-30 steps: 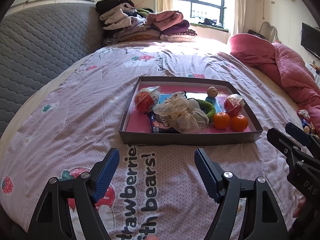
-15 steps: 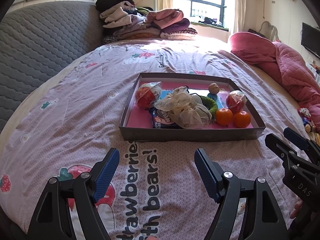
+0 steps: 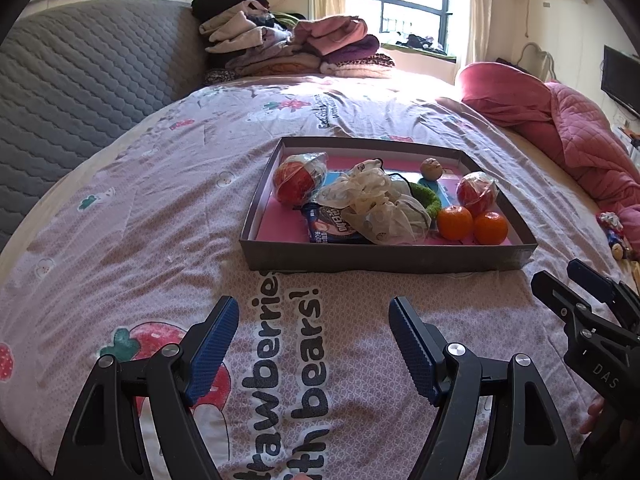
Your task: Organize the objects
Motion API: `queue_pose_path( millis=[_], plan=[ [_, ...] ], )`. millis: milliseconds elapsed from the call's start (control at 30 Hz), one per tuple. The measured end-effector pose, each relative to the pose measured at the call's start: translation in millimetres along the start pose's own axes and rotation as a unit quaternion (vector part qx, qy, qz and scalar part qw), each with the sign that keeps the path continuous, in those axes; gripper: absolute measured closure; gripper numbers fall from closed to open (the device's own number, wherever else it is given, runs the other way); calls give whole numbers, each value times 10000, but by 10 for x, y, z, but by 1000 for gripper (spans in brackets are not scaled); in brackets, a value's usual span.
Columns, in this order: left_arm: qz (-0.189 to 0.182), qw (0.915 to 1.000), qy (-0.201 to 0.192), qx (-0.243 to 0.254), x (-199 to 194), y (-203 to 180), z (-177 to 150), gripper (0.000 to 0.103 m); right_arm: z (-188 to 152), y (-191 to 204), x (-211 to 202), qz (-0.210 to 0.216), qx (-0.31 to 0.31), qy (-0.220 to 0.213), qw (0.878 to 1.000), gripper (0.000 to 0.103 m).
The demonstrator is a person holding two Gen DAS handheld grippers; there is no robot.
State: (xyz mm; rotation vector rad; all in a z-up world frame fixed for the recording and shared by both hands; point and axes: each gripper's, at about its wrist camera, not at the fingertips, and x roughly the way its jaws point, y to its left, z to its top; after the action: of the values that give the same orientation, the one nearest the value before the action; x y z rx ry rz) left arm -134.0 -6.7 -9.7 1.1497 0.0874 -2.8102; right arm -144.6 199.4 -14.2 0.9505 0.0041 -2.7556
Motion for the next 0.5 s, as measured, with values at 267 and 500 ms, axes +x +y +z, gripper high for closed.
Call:
queue_pose_path(
  millis=[267,500],
  plan=[
    [20,10000,28,83,67,1,-89,25,-61,-33,33,-45,54,66,10000,34],
    [12,10000,55,70,115,30,-141,25,-113,-57,59,-46,107,151,9998,34]
  ],
)
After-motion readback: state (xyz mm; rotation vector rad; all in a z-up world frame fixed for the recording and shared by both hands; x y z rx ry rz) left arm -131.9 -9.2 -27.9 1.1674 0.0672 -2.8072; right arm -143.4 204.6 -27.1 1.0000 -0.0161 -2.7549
